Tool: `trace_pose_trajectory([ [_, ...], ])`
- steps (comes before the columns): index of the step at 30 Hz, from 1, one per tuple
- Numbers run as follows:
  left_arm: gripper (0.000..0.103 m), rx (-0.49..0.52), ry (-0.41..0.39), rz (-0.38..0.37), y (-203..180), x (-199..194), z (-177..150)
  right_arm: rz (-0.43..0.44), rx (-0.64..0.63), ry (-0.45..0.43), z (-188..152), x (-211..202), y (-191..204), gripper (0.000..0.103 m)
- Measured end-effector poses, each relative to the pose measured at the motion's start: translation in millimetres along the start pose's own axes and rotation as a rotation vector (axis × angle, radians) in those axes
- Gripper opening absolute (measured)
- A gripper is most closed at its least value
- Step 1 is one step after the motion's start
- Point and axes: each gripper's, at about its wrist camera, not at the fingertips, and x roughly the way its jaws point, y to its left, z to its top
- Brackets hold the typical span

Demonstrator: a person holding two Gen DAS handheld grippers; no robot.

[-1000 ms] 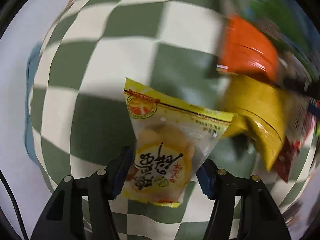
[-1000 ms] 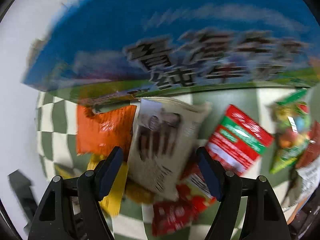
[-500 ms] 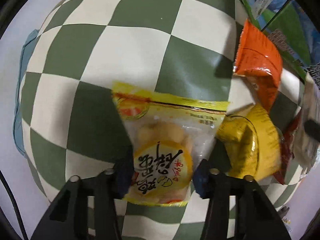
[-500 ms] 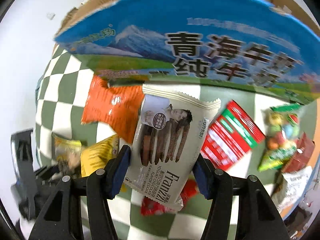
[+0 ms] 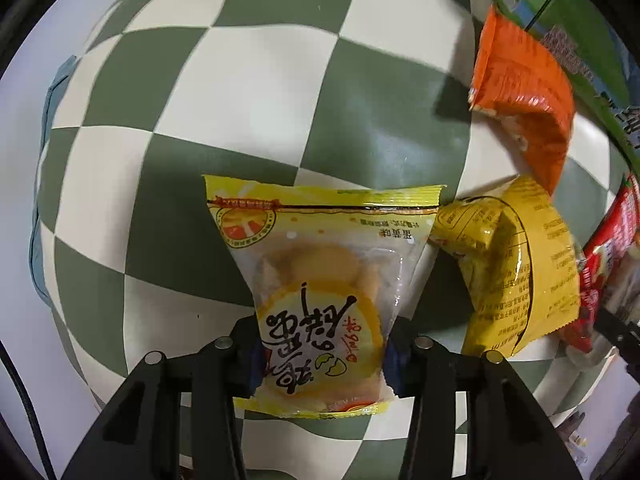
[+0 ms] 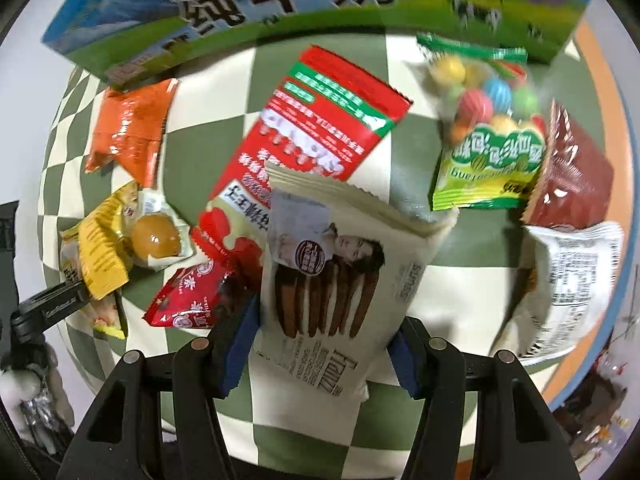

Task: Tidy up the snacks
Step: 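Carry both packs into the box and open both tools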

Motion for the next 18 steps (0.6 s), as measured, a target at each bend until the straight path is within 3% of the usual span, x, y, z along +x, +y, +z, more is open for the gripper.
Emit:
trace_pose_trajectory([
  [6, 0.038, 0.012, -0.078, -0.024, 3, -49, -8, -0.012, -0.041, -0.046, -5, -16, 14, 0.060],
  [12, 0.038, 0.020, -0.170, -0.127, -15, -128, -10, 0.095, -0.044, -0.111, -6, -69, 5, 0.060],
  [18, 0.038, 0.063, -0.222, -0.269, -56, -170, 49, 0.201, -0.050, -0.195, 20, -135, -3, 0.060],
])
